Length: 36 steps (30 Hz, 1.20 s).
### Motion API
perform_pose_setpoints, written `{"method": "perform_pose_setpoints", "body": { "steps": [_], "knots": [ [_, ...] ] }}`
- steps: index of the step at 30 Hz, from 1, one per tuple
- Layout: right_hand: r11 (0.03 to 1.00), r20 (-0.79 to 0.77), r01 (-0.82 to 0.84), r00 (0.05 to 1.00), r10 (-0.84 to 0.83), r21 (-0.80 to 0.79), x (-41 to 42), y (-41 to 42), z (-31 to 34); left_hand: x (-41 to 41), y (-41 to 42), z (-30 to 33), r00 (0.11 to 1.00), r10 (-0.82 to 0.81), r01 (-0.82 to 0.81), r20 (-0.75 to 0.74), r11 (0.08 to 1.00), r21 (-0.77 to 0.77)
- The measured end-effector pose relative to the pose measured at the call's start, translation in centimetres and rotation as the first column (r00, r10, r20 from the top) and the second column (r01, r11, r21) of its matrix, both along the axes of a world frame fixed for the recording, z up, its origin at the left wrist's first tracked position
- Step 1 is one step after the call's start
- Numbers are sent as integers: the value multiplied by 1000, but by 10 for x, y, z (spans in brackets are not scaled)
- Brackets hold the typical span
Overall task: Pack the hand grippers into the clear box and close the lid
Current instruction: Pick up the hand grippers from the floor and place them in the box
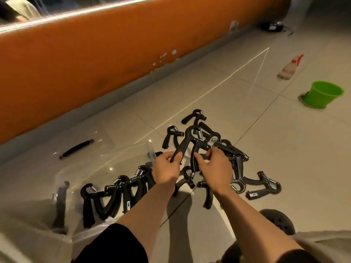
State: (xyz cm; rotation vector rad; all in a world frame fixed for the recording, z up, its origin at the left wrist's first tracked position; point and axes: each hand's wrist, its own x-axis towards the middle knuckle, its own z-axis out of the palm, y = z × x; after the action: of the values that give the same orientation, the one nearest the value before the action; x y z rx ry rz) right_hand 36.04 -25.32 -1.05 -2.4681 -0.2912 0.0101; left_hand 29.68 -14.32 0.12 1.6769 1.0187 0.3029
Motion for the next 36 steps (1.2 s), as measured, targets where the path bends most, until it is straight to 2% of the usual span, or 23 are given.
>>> {"method": "perform_pose_setpoints", "body": {
  "steps": [2,5,10,13,16,18,21,23,25,27,29,30,32,34,36],
  "knots": [
    [994,-93,-85,991,91,63,-15,30,11,-19,19,3,991,113,-105,66,988,-118],
    [962,-132,-244,957,260,125,-43,75,24,-52,50,3,971,215,-190,110,961,-200],
    [889,-231,-433,859,457,149,-88,133,18,-113,98,-14,938,343,-321,56,917,-239],
    [863,-428,-417,750,505,286,-109,157,5,-149,118,-29,928,370,-347,48,903,-254],
    [819,-580,-281,594,558,500,-118,167,-11,-166,133,-39,929,370,-354,24,904,-240],
    [797,-564,-244,595,573,552,-119,167,-18,-163,137,-37,940,340,-327,27,922,-205],
    [782,-477,-264,669,570,565,-120,167,-22,-149,137,-32,982,168,-150,84,971,-186],
    [749,-432,-263,682,590,608,-121,168,-22,-142,139,-28,985,133,-101,112,962,-252],
    [685,-395,-275,649,650,675,-123,170,-24,-137,144,-29,971,174,-113,167,940,-321],
    [598,-369,-293,565,738,746,-124,173,-25,-134,148,-31,959,219,-147,180,927,-346],
    [563,-382,-315,483,788,764,-124,178,-27,-134,150,-36,941,295,-196,167,875,-442],
    [574,-406,-307,467,786,759,-124,179,-29,-134,151,-38,929,334,-211,161,833,-511],
    [629,-449,-241,519,727,739,-122,181,-33,-134,151,-41,914,374,-209,158,767,-606],
    [692,-479,-177,603,639,700,-118,183,-40,-133,149,-44,922,359,-197,146,758,-622],
    [776,-549,-153,624,556,613,-111,185,-48,-133,147,-49,934,331,-179,133,758,-628]
  ]
}}
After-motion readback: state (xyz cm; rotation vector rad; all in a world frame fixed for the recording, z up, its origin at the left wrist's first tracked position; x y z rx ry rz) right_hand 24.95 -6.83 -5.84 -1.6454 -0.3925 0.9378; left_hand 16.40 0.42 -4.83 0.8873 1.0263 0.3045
